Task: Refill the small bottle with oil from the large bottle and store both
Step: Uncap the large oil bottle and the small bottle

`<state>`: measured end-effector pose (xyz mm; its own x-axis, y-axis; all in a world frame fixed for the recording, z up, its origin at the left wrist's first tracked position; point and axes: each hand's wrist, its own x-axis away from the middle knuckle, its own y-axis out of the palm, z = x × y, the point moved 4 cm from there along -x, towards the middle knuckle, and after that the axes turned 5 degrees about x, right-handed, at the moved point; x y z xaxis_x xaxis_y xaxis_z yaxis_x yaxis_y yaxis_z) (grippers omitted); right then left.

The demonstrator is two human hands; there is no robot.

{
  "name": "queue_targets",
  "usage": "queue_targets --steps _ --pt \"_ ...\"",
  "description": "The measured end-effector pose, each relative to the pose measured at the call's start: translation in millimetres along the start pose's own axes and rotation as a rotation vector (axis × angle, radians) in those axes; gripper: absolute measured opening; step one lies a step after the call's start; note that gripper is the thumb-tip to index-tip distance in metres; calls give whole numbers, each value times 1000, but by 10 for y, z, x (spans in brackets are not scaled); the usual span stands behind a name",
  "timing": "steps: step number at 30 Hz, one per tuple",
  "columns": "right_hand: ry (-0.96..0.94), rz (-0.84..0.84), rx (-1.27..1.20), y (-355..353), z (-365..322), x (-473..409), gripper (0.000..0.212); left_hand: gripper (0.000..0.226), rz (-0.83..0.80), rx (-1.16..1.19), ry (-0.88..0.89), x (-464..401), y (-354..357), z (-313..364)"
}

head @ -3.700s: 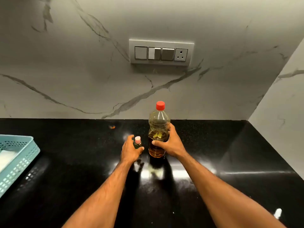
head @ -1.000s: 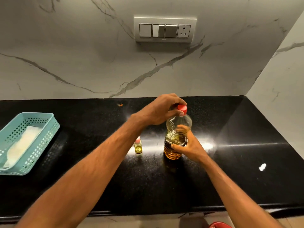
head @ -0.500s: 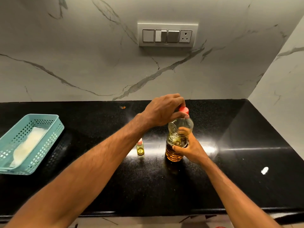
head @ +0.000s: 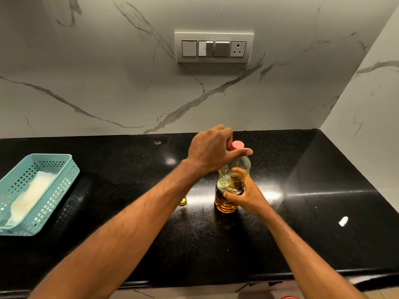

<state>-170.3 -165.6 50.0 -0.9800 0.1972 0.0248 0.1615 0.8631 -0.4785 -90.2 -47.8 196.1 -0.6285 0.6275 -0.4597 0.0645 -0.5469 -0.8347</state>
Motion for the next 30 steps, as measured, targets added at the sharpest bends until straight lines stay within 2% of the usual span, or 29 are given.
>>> queue_targets --steps 3,5,6,10,15,17,20,22,28,30 --pt "1 -7 -1 1 4 -10 74 70 -114 361 -71 27 31 -21" --pt "-5 -9 1 2 11 -22 74 62 -198 638 -53 53 -8 3" --pt "-6 -10 2 3 24 -29 74 53 -228 697 -20 72 -31 15" --pt "-1 -7 16 6 48 -39 75 30 -150 615 79 112 -51 -17" --pt "-10 2 11 3 45 -47 74 41 -82 476 77 -14 -25 37" --pt "-10 6 16 -3 45 -45 74 45 -144 498 66 -37 -11 74" --pt "-21 3 24 -4 52 -48 72 39 -277 585 109 7 15 61" --pt "-22 -4 21 3 46 -43 72 38 -289 603 162 50 0 7" --pt "-17 7 10 0 61 -44 71 37 -124 439 212 -95 -85 -46" --pt "-16 1 7 -1 72 -49 71 36 -82 516 178 -164 -134 -49"
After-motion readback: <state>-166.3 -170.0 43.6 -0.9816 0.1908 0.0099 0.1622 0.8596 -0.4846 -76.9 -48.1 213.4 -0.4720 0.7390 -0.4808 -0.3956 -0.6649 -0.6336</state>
